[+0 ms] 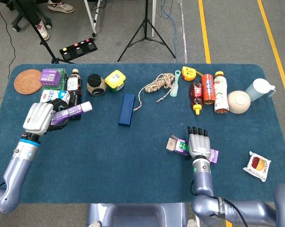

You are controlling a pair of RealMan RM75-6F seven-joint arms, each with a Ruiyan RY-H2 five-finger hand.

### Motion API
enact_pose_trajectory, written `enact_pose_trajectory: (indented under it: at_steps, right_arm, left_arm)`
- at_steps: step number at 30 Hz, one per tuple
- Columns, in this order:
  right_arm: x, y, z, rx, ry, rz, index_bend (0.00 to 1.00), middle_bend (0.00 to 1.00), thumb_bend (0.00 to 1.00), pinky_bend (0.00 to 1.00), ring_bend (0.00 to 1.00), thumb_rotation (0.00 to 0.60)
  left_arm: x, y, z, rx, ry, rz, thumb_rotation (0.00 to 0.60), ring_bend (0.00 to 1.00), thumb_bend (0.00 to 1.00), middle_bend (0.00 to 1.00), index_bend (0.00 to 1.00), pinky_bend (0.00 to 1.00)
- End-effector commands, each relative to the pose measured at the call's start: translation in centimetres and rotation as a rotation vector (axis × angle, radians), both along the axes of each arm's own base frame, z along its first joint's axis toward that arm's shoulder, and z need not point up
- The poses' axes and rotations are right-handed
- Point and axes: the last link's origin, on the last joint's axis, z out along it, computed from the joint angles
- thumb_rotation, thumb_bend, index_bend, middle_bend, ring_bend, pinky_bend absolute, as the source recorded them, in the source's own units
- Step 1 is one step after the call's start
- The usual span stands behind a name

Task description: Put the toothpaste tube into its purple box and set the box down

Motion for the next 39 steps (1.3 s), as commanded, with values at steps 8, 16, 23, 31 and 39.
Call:
enact_pose_trajectory:
  at_steps: [8,16,23,31,39]
  right_arm:
    - [-1.4,-0.3,-0.5,-0.012,0.068,-0.026,0.07,0.13,0.00,0.07,0.10,0.600]
    - [-2.8,-0.4,-0.1,-0.006,0.125,-0.052,0.14,0.20,0.00,0.15,0.19,0.600]
    - [-3.6,-0.6,-0.1,0.019,0.119,-0.047,0.23,0.30,0.03,0.39,0.32,0.600]
    - [-3.5,-0.7,0.2,-0.005,0.145,0.020,0.41,0.44,0.26,0.53,0.46,0.600]
    - [-1.9,0.2,1.0,0.041,0.138,0.233,0.43,0.46,0.37,0.54,0.47,0.600]
  left_arm:
    - [-0.3,0.2,0.1,0.004,0.003,0.013,0.600,0.47,0.38,0.40,0.54,0.69]
    - [-0.3,0.3,-0.2,-0.003,0.004,0.015,0.600,0.47,0.38,0.40,0.54,0.68]
    - [-0.2,0.3,-0.6,-0.010,0.002,0.016,0.600,0.47,0.38,0.40,0.54,0.69]
    - [-0.3,0.3,-0.6,-0.008,0.003,0.021,0.600,0.47,0.38,0.40,0.54,0.69]
    - [0.4,-0.3,-1.3,-0.056,0.029,-0.068,0.600,0.47,0.38,0.40,0.54,0.68]
